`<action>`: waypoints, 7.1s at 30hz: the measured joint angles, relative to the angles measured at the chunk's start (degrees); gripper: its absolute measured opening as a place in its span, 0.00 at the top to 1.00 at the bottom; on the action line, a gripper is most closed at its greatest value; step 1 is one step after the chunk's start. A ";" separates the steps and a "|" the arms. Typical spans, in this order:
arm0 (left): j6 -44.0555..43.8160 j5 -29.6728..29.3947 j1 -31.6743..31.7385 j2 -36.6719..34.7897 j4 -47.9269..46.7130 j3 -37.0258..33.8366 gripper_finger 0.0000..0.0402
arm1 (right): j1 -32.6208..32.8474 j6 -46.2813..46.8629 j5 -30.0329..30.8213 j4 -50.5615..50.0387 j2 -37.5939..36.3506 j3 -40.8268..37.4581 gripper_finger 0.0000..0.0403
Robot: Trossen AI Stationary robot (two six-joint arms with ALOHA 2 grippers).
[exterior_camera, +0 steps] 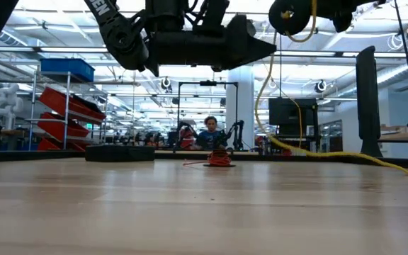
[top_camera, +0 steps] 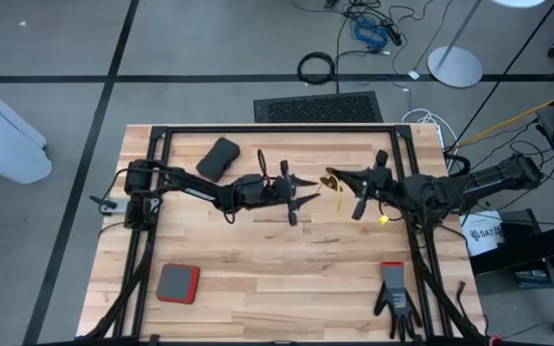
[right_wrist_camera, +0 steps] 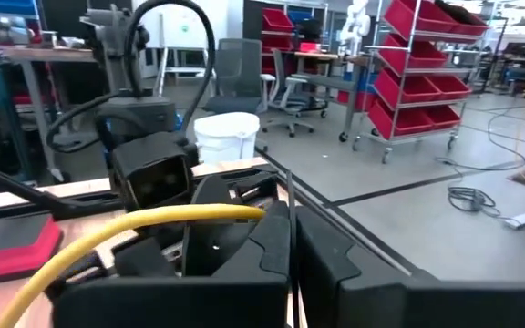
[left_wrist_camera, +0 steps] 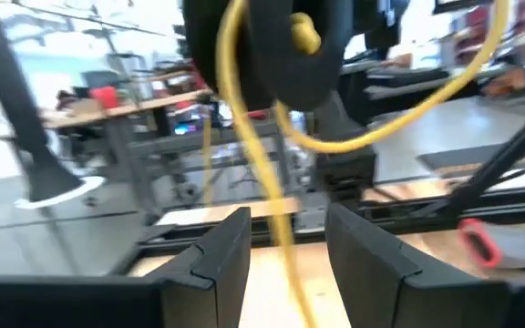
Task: Coil cords
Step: Coil the yellow wire on the spool
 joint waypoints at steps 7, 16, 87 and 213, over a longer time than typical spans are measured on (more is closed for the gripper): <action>9.64 -6.57 -2.68 0.00 0.48 0.03 0.63 | 0.54 0.02 0.21 -0.01 -0.02 0.00 1.00; 10.42 -9.59 -3.10 0.00 0.46 2.23 0.63 | 0.50 1.14 -0.11 0.74 1.21 0.00 1.00; 5.28 -7.37 2.49 0.07 -26.08 8.86 1.00 | 2.73 -28.01 10.57 32.85 8.14 0.04 1.00; 15.26 -15.81 1.56 -11.10 -47.76 13.37 1.00 | 16.78 13.60 24.20 -31.74 -1.58 0.04 1.00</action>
